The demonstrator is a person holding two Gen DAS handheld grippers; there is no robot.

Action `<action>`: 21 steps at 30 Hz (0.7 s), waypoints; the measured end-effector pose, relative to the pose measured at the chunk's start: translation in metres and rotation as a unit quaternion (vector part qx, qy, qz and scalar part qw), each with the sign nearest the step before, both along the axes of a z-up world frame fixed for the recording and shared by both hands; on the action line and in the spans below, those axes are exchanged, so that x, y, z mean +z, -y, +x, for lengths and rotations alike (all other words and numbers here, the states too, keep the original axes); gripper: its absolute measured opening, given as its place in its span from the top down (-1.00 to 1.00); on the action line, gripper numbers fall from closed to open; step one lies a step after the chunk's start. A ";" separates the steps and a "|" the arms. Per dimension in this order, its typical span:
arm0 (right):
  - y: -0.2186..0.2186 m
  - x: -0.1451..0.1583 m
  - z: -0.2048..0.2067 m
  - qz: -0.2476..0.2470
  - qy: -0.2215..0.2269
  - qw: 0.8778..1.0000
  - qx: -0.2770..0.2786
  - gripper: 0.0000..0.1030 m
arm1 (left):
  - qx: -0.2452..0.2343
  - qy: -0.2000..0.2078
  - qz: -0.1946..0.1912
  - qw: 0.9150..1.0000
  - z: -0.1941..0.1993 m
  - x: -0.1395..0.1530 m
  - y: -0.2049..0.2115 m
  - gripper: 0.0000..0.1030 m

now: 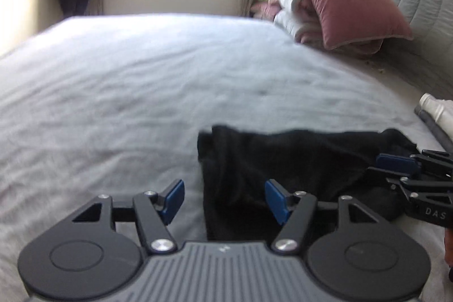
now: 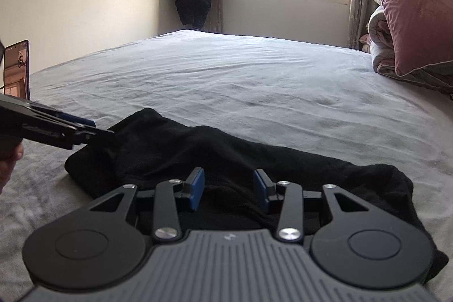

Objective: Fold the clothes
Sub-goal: 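Pinch one end of the black roll with the left gripper and lift it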

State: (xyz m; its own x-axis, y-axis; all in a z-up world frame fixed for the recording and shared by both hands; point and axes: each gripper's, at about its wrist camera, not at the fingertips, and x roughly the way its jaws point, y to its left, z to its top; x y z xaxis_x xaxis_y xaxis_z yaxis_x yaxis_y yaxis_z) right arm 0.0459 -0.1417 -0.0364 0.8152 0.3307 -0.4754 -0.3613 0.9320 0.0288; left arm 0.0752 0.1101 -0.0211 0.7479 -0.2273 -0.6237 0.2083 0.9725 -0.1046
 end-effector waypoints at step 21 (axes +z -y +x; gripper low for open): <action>0.005 0.007 0.003 0.030 -0.007 0.999 -0.013 0.66 | 0.047 -0.061 -0.059 0.995 0.012 -0.011 -0.009 0.03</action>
